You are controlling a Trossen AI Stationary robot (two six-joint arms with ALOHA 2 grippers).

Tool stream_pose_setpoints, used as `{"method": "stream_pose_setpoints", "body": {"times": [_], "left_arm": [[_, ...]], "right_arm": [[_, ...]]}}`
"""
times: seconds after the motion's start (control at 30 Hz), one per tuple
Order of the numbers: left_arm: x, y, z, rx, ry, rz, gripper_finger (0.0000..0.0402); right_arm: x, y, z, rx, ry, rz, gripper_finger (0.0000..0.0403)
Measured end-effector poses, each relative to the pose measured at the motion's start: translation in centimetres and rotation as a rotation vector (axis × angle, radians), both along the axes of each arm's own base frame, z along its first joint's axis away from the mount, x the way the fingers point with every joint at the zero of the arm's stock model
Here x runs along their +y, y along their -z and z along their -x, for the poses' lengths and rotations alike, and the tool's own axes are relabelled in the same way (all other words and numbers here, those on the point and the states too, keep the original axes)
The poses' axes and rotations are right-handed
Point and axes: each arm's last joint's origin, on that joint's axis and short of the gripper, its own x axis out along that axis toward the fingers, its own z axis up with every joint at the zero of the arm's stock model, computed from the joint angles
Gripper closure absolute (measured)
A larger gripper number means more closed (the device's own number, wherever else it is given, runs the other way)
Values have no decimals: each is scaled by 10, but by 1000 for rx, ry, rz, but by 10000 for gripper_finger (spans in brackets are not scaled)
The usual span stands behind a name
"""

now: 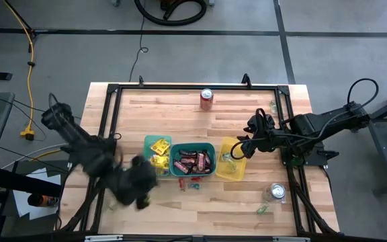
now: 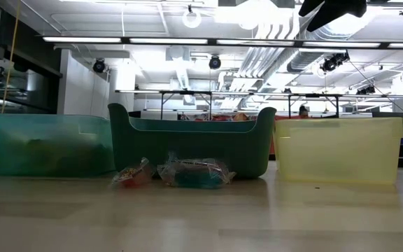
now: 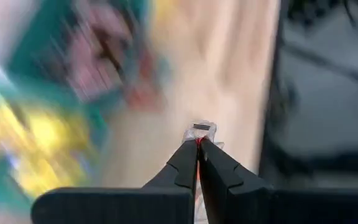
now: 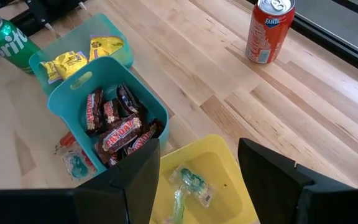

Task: Sort candy
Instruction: Put the red gummy into the yellow bin

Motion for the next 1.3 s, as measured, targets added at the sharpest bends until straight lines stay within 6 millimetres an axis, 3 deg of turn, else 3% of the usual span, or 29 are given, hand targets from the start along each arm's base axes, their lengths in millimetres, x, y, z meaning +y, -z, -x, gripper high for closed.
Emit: {"method": "stream_pose_setpoints", "body": {"times": [0.2, 0.33, 0.6, 0.8, 0.97, 1.3], "left_arm": [[55, -17, -79, -302, 39, -178, 402], [73, -8, -134, -486, 161, -153, 401], [91, 61, -212, -637, 153, -132, 401], [105, 97, -236, -670, 76, -100, 401], [115, 107, -239, -619, 20, -88, 387], [120, 106, -240, -628, 11, -88, 247]], "right_arm": [[1, -4, -4, -58, -7, 5, 190], [8, -20, -10, -226, -95, 22, 190], [9, -51, -2, -470, -143, 34, 190], [7, -53, 1, -477, -135, 43, 190], [7, -53, 1, -477, -134, 41, 190], [7, -53, 1, -477, -133, 40, 190]]}}
